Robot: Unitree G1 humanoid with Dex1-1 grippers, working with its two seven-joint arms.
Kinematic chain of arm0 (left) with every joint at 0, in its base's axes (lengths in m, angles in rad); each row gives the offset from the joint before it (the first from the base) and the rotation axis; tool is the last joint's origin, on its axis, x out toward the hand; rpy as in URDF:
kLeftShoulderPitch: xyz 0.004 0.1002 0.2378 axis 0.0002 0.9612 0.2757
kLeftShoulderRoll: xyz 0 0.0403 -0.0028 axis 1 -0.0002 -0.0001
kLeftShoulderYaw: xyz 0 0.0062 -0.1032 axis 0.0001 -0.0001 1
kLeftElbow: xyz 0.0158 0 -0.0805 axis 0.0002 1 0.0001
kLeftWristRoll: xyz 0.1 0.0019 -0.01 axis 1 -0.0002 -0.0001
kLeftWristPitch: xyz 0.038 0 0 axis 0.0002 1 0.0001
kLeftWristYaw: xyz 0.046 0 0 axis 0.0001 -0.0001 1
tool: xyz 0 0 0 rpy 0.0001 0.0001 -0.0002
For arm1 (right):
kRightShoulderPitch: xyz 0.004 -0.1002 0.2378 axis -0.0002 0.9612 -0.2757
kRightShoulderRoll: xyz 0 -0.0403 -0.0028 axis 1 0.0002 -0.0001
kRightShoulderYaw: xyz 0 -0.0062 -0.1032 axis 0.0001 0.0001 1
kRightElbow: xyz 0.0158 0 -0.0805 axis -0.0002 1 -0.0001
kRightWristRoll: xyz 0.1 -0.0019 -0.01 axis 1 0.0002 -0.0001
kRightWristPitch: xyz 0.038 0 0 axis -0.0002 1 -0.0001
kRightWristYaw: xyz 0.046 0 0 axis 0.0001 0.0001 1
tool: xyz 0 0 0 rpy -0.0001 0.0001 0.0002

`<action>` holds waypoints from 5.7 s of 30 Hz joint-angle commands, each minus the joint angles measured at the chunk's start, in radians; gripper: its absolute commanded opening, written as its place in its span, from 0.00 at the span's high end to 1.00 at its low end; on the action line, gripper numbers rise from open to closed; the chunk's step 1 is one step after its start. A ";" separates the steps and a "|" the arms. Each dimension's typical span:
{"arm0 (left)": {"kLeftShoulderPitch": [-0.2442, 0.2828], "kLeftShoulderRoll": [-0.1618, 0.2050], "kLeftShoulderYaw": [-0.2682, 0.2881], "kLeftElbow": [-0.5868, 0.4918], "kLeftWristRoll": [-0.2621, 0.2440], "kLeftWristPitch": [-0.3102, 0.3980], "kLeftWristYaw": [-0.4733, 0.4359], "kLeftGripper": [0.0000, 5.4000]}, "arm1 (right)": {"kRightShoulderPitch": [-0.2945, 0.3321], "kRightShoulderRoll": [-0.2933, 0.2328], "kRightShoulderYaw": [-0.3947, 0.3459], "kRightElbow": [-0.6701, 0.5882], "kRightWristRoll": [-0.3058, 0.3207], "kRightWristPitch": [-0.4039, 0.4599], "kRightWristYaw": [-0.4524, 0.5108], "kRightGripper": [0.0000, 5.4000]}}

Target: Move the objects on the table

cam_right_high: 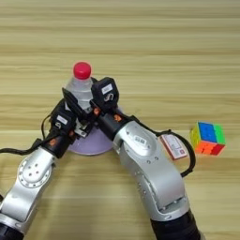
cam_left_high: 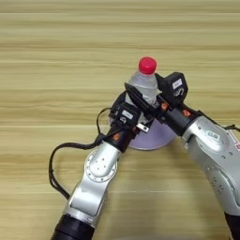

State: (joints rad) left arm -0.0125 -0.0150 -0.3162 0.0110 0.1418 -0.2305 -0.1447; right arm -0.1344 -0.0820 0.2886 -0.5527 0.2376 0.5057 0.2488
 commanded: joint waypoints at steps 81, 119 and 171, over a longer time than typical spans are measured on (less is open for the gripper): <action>-0.017 0.052 0.299 -0.010 -0.093 -0.024 0.071 0.42 | -0.070 -0.033 -0.267 0.567 -0.274 -0.567 -0.181 0.00; -0.095 0.109 0.461 0.448 -0.173 -0.212 0.084 0.42 | -0.107 -0.001 -0.310 0.642 -0.190 -0.529 -0.158 0.00; -0.092 0.114 0.438 0.471 -0.155 -0.241 0.107 0.00 | -0.104 0.006 -0.308 0.642 -0.187 -0.518 -0.138 0.00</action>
State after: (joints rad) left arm -0.1114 0.0965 0.1301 0.5048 -0.0228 -0.4816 -0.0424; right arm -0.2462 -0.0809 -0.0250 0.0856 0.0420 -0.0299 0.1002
